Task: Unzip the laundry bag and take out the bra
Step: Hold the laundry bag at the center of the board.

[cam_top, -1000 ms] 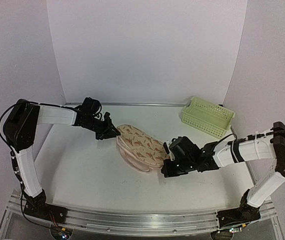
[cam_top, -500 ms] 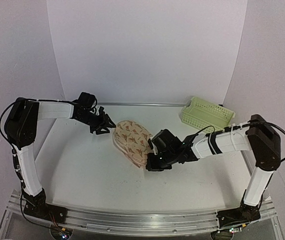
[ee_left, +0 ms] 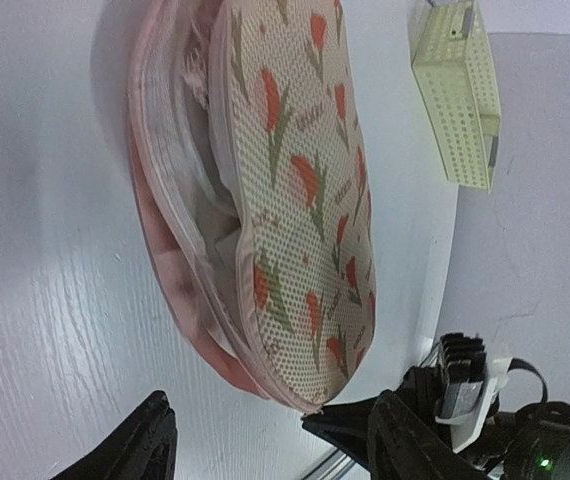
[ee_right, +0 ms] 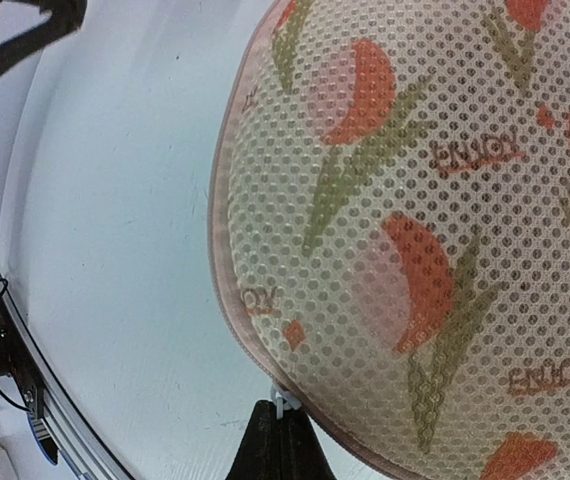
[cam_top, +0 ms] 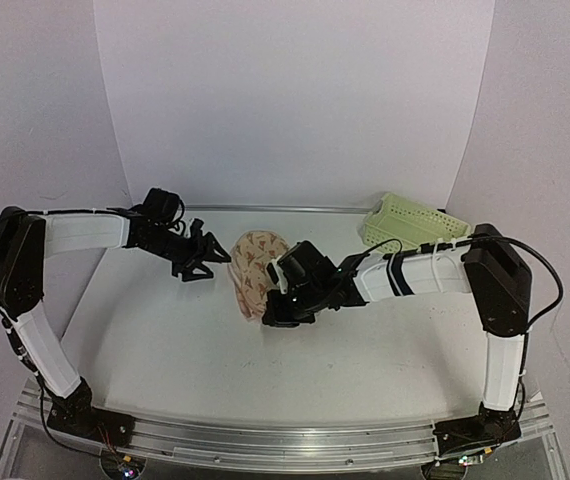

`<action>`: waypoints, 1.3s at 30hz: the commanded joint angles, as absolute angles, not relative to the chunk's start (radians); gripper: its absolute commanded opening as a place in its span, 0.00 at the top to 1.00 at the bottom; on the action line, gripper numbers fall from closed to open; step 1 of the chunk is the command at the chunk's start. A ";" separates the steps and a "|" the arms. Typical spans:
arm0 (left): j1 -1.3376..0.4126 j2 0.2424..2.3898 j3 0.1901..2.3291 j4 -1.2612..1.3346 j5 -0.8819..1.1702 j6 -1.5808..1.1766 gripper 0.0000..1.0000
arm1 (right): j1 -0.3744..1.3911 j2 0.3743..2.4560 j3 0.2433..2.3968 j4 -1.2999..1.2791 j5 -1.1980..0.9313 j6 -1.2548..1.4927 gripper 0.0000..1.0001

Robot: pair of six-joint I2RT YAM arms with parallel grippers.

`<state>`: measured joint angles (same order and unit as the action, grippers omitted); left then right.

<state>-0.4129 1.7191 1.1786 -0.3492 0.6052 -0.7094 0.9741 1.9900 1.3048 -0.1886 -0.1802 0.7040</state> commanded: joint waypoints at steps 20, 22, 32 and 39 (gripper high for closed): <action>-0.614 1.850 1.001 0.121 0.748 -1.039 0.29 | 0.976 1.946 1.292 -0.198 -0.187 0.654 1.00; -0.616 1.859 1.004 0.123 0.743 -1.042 0.29 | 0.976 1.940 1.287 -0.196 -0.186 0.655 1.00; -0.617 1.904 1.005 0.144 0.716 -1.062 0.30 | 0.976 1.926 1.279 -0.192 -0.187 0.655 1.00; -0.621 1.923 1.010 0.183 0.710 -1.094 0.33 | 0.978 1.910 1.276 -0.192 -0.194 0.652 1.00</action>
